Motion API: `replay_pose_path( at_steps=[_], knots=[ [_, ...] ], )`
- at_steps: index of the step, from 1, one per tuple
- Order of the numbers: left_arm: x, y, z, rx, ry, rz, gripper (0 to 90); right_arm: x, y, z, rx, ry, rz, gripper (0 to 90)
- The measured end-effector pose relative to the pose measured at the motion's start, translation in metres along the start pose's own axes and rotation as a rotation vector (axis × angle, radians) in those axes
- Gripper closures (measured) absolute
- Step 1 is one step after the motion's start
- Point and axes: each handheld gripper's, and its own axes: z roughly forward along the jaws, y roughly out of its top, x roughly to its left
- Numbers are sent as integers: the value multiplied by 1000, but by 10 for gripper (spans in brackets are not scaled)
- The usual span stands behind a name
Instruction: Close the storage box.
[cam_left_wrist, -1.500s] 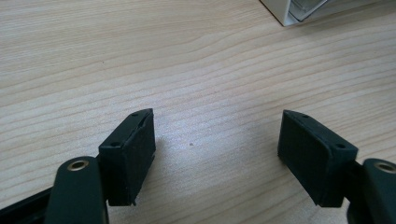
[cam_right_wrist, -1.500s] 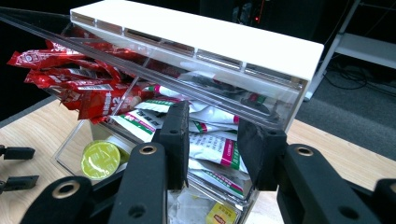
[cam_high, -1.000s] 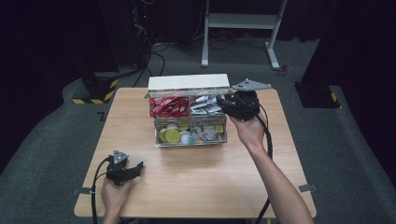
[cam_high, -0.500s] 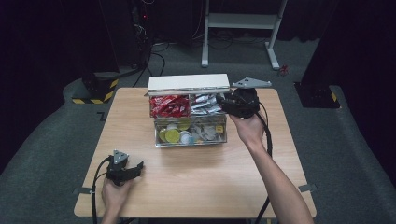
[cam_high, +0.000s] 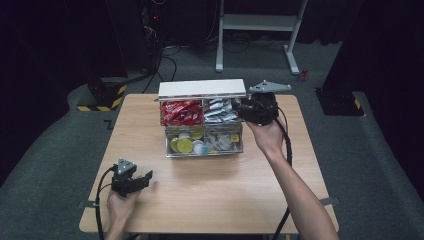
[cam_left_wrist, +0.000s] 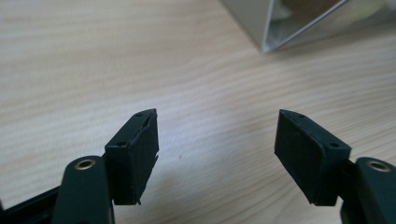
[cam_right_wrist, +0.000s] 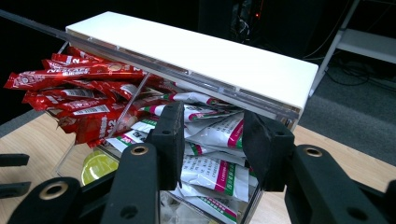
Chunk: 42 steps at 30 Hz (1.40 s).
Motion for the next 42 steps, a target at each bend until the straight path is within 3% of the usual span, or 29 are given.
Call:
replay_pose_path(
  at_steps=[7,14,25,42],
  knots=[
    [-9,33,-21,-71,-88,4,347,-2,-1,0,-2,8,5,591],
    [-12,60,-37,-103,-145,-4,380,-3,0,1,2,6,7,590],
    [-22,112,-60,-179,-194,11,421,-2,2,2,17,3,1,590],
    [-42,162,-66,-233,-202,70,479,-3,3,2,19,1,-1,590]
  ],
)
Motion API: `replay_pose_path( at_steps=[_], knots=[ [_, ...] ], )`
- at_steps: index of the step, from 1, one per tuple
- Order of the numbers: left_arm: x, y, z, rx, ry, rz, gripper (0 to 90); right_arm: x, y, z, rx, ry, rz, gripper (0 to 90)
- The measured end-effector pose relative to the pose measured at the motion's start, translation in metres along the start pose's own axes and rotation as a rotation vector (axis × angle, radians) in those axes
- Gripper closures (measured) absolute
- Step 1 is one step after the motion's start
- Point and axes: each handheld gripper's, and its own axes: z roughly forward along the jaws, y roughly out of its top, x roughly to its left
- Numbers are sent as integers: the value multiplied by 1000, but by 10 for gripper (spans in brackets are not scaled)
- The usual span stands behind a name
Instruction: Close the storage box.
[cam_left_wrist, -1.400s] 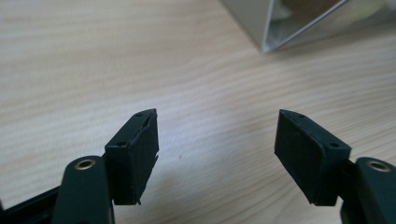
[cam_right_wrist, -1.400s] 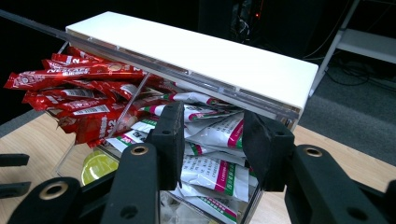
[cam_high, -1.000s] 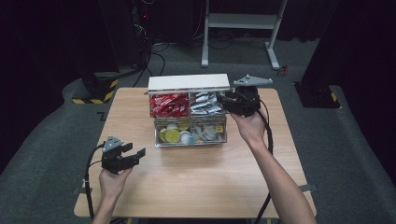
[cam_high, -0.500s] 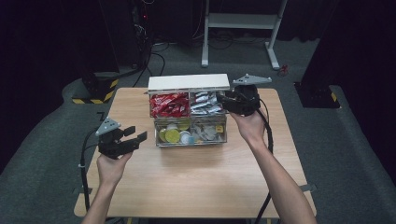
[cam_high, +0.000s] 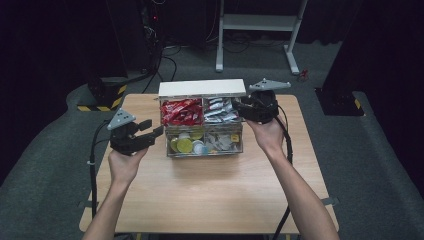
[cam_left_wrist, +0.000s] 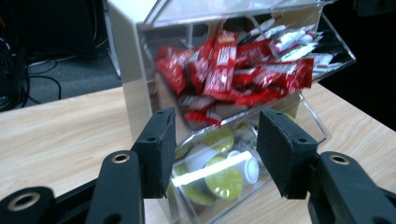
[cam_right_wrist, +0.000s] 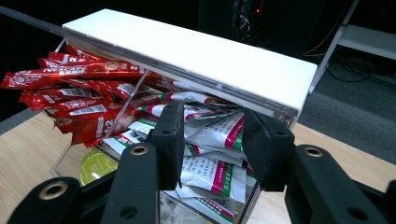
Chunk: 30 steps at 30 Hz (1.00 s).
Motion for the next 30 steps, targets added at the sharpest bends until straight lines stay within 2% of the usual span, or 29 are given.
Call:
replay_pose_path(
  at_steps=[10,14,23,30],
  knots=[
    [-3,19,16,15,-12,18,557,0,1,0,5,-4,-5,591],
    [-3,23,23,23,-3,33,586,0,1,0,4,-5,-5,591],
    [0,24,38,53,23,35,586,0,1,1,7,-9,-12,591],
    [1,24,45,65,26,31,583,0,2,1,11,-11,-12,591]
  ],
)
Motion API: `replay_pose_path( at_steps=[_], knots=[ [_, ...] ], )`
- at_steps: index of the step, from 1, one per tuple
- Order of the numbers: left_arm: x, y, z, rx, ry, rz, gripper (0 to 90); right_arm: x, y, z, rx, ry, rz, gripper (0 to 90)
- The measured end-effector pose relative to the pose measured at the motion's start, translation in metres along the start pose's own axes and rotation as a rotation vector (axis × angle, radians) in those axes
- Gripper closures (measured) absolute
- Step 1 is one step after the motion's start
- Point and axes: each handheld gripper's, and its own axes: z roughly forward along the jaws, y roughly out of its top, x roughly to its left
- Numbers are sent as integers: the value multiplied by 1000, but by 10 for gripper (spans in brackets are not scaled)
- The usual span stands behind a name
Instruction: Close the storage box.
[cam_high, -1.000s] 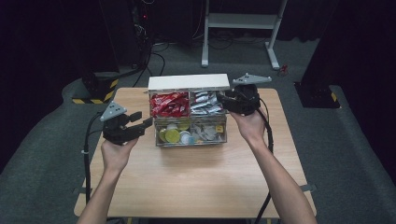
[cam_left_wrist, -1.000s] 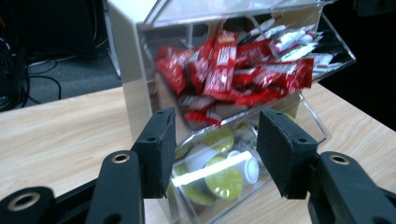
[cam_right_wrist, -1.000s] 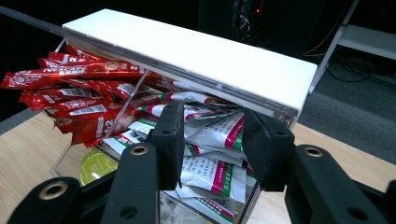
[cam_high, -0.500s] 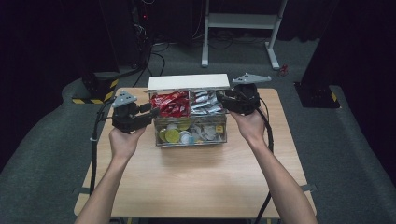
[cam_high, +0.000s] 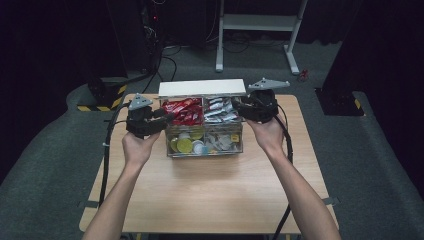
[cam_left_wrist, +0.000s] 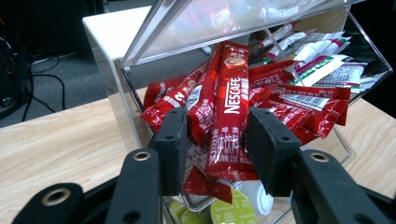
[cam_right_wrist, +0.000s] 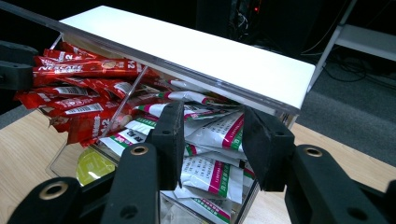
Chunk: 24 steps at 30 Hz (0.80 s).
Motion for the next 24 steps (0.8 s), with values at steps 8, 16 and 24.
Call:
replay_pose_path(
  at_steps=[8,16,24],
  knots=[
    [-14,-5,-3,4,34,71,578,0,0,0,2,1,0,591],
    [-15,-4,-4,2,26,73,631,0,0,0,2,-1,0,590],
    [-20,-10,-11,-14,25,76,621,0,-1,0,2,-2,-4,590]
  ],
)
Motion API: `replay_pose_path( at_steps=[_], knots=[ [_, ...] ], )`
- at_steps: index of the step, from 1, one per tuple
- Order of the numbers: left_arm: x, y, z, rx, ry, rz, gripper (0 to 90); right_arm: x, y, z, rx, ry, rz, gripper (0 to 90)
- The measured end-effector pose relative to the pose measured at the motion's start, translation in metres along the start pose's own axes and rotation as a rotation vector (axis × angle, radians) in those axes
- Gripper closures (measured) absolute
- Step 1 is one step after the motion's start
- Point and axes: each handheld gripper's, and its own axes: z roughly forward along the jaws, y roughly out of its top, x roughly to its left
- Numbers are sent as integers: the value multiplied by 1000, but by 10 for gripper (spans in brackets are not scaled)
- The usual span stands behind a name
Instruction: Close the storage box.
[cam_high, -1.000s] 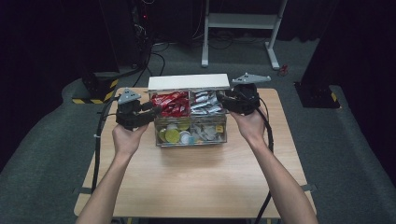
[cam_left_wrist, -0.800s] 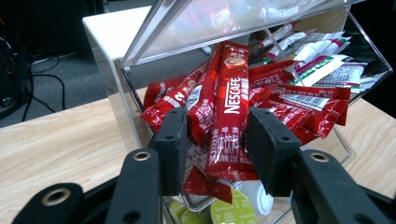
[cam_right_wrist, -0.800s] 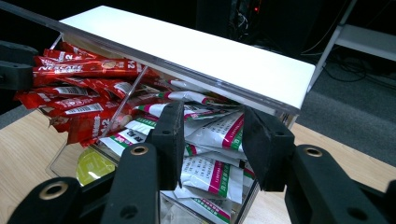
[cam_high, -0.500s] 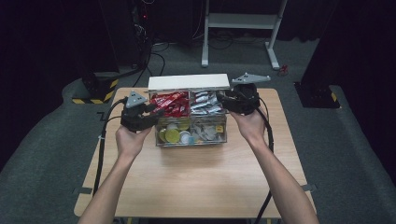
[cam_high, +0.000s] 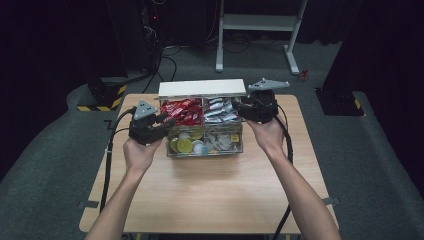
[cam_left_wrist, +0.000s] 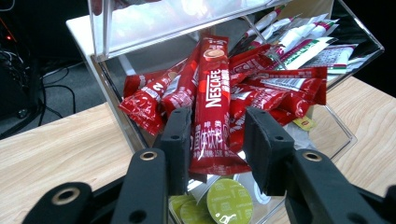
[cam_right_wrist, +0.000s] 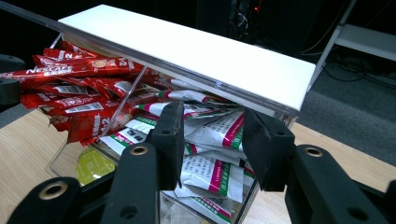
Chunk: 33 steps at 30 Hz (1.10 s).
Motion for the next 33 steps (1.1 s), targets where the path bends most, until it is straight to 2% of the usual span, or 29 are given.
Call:
replay_pose_path(
  at_steps=[3,7,14,26,27,33],
  knots=[
    [0,0,0,8,-2,5,632,0,0,0,0,-2,0,590],
    [1,4,3,5,-22,-15,640,0,0,0,0,-2,2,590],
    [0,6,3,10,-28,-8,653,0,0,0,0,-3,-1,590],
    [2,7,-8,-25,-39,-2,661,1,0,2,1,-2,-2,590],
    [2,7,-8,-25,-42,2,727,1,0,2,1,-2,-2,590],
    [4,6,-11,-24,-30,6,751,2,0,2,1,-4,-2,590]
  ],
)
